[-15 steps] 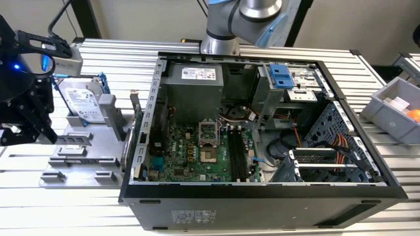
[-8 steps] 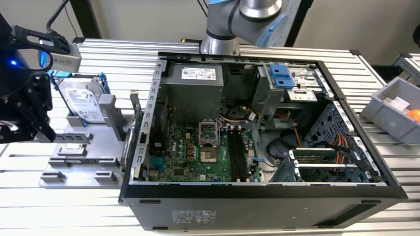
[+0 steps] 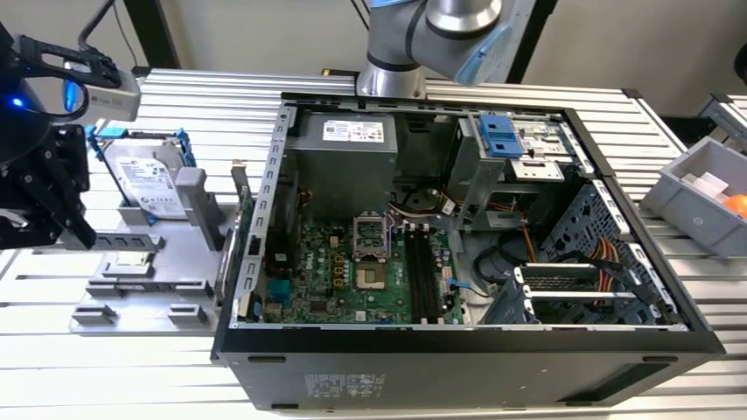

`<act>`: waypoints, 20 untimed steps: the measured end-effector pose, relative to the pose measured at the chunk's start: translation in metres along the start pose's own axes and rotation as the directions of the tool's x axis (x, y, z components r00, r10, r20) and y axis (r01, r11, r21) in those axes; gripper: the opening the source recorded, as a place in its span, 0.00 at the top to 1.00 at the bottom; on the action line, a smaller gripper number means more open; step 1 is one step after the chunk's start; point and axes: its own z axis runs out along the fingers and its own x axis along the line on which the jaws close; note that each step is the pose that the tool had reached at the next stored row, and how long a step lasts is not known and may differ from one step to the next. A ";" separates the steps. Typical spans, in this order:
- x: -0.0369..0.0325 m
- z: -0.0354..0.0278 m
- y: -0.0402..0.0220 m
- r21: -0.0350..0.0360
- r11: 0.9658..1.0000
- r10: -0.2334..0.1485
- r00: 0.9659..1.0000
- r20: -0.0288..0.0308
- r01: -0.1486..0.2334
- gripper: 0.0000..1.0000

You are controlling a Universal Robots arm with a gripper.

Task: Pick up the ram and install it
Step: 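Pick up the ram and move it above insertion slot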

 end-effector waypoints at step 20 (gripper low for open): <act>-0.0004 -0.0186 0.0007 0.014 1.000 -0.001 1.000 0.001 0.001 1.00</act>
